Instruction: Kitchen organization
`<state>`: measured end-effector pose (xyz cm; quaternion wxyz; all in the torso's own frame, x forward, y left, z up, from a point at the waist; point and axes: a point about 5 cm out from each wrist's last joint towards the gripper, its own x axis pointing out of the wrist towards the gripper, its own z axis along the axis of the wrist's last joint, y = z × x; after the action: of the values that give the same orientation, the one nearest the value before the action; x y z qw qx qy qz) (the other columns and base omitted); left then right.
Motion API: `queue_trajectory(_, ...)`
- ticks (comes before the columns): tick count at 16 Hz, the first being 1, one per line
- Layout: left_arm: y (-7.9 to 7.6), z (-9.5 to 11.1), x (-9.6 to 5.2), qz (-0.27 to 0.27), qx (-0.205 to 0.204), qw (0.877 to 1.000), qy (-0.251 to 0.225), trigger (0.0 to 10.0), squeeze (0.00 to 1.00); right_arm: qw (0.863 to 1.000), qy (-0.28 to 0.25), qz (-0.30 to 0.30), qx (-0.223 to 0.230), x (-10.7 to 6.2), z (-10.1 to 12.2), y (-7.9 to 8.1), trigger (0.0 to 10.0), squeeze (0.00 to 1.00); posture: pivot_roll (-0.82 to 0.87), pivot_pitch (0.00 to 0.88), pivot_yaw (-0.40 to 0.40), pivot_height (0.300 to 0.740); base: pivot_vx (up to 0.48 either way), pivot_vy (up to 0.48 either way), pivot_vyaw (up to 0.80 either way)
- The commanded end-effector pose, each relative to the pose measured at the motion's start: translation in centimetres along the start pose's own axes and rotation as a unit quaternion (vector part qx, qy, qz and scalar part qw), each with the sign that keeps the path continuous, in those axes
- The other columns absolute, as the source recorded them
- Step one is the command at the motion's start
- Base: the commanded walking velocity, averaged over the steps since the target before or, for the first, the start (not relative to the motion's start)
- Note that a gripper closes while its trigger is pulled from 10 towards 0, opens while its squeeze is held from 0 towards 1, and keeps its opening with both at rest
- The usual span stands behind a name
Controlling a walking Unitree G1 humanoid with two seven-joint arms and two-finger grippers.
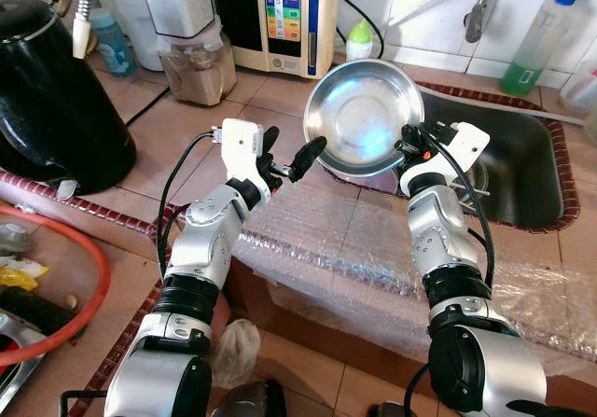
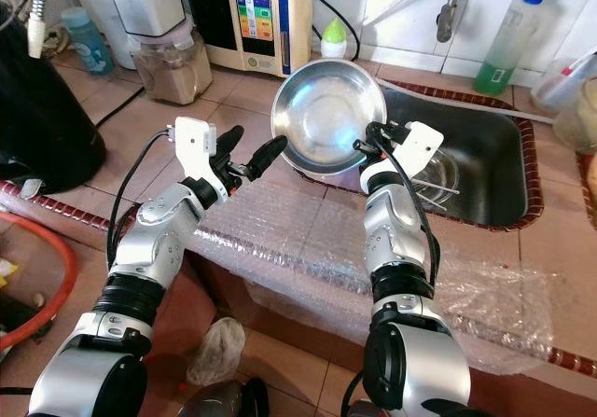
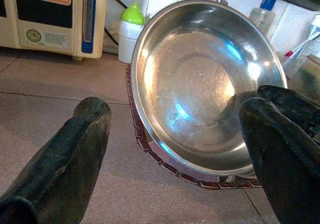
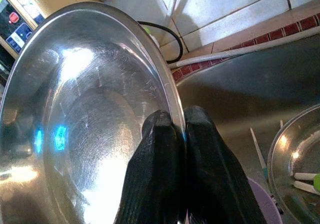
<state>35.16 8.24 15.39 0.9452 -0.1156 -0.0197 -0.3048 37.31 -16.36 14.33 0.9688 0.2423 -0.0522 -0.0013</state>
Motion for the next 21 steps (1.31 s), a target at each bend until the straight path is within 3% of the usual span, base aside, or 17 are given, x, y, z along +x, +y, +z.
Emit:
queue_trajectory(1, 0.0, 0.7, 0.1, -0.002, 0.01, 1.0, -0.007, 10.0, 1.0, 1.0, -0.014, 0.007, 0.002, 0.4, 0.8, 0.7, 0.0, 0.0, -0.02, 0.0, 0.077, 0.74, 0.0, 0.0, 0.0)
queue_trajectory(3, 0.0, 0.6, -0.2, 0.001, 0.014, 1.0, -0.007, 10.0, 1.0, 1.0, -0.028, -0.002, -0.011, 0.5, 1.2, 0.6, 0.0, 0.0, -0.02, 0.0, 0.078, 0.74, 0.0, 0.0, 0.0)
queue_trajectory(4, -1.0, -0.6, -1.8, -0.016, 0.037, 0.999, 0.023, 10.0, 0.0, 0.994, -0.009, -0.086, -0.067, 0.2, 1.1, -2.2, 10.0, 0.0, 0.02, 0.099, 0.094, 0.74, 0.0, 0.0, 0.0)
queue_trajectory(6, -2.6, -1.8, -3.8, -0.037, 0.059, 0.996, 0.055, 10.0, 0.0, 0.973, 0.014, -0.186, -0.138, -0.7, 1.1, -5.7, 10.0, 0.0, 0.03, 0.095, 0.093, 0.74, 0.0, 0.0, 0.0)
queue_trajectory(7, -2.7, -1.5, -3.8, -0.036, 0.067, 0.996, 0.052, 10.0, 0.0, 0.963, 0.025, -0.214, -0.161, -1.2, 0.8, -6.7, 10.0, 0.0, 0.02, 0.092, 0.094, 0.74, 0.0, 0.0, 0.0)
queue_trajectory(10, -2.7, -0.7, -3.8, -0.033, 0.07, 0.996, 0.047, 10.0, 0.0, 0.94, 0.048, -0.276, -0.193, -2.0, 0.7, -8.8, 10.0, 0.0, 0.02, 0.099, 0.1, 0.74, 0.0, 0.0, 0.0)
queue_trajectory(12, -3.6, -0.6, -4.4, -0.048, 0.075, 0.994, 0.06, 10.0, 0.0, 0.931, 0.07, -0.313, -0.175, -2.4, 0.5, -10.0, 10.0, 0.0, 0.02, 0.112, 0.109, 0.74, 0.0, 0.0, 0.0)
queue_trajectory(13, -3.8, -0.6, -4.5, -0.058, 0.079, 0.993, 0.066, 10.0, 0.0, 0.928, 0.079, -0.321, -0.173, -2.5, 0.4, -10.3, 10.0, 0.92, 0.03, 0.115, 0.111, 0.74, 0.0, 0.0, 0.0)
queue_trajectory(14, -4.0, -0.6, -4.6, -0.066, 0.079, 0.992, 0.07, 10.0, 0.0, 0.926, 0.084, -0.328, -0.167, -2.6, 0.2, -10.4, 10.0, 1.0, 0.03, 0.117, 0.114, 0.74, 0.0, 0.0, 0.0)
queue_trajectory(17, -4.2, -0.5, -4.7, -0.093, 0.099, 0.987, 0.088, 10.0, 0.0, 0.925, 0.09, -0.336, -0.15, -2.5, 0.1, -10.4, 10.0, 1.0, 0.03, 0.118, 0.117, 0.74, 0.0, 0.0, 0.0)
queue_trajectory(21, -3.6, -0.1, -4.4, -0.088, 0.121, 0.984, 0.099, 10.0, 0.0, 0.944, 0.084, -0.295, -0.124, -2.3, -0.5, -9.5, 10.0, 1.0, 0.03, 0.107, 0.121, 0.74, 0.0, 0.0, 0.0)
